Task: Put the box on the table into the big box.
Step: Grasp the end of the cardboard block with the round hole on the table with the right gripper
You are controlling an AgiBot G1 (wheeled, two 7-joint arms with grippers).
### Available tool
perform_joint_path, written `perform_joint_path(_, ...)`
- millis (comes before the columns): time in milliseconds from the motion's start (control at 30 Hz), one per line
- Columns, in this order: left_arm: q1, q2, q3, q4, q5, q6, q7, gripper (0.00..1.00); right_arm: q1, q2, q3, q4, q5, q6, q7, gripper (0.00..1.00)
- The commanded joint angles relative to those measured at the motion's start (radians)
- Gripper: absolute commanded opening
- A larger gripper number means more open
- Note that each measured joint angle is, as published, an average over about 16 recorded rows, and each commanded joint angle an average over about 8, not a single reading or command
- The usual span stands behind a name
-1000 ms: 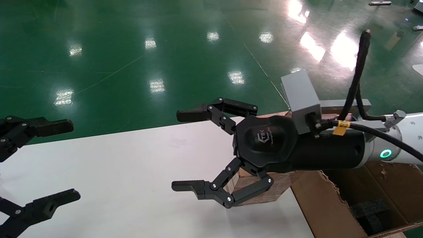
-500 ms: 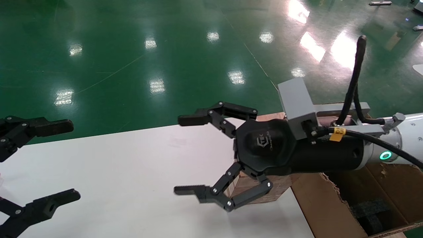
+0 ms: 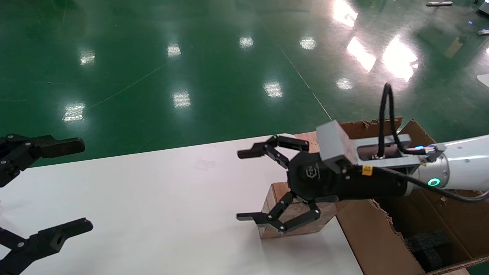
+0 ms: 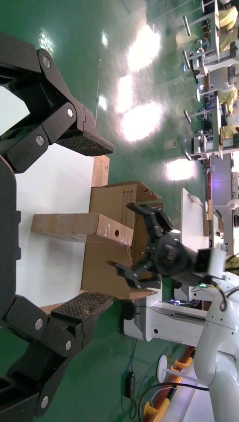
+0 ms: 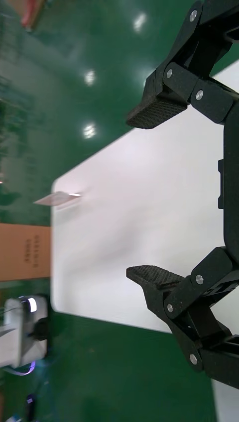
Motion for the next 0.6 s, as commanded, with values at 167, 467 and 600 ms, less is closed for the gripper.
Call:
perform_joint_path(167, 0.0, 0.0, 0.0, 0.0, 0.0, 0.0, 0.0, 1.0, 0.033, 0.012, -0.072, -0.102, -0.034, -0.008, -0.081, 1.0)
perform_joint_path(467, 0.0, 0.0, 0.0, 0.0, 0.0, 0.0, 0.0, 1.0, 0.09, 0.06, -0.189, -0.21, -0.042, -0.012, -0.168, 1.0)
perform_joint_path(600, 0.0, 0.0, 0.0, 0.0, 0.0, 0.0, 0.0, 1.0, 0.116, 0.077, -0.235, -0.256, -0.041, -0.011, -0.202, 1.0)
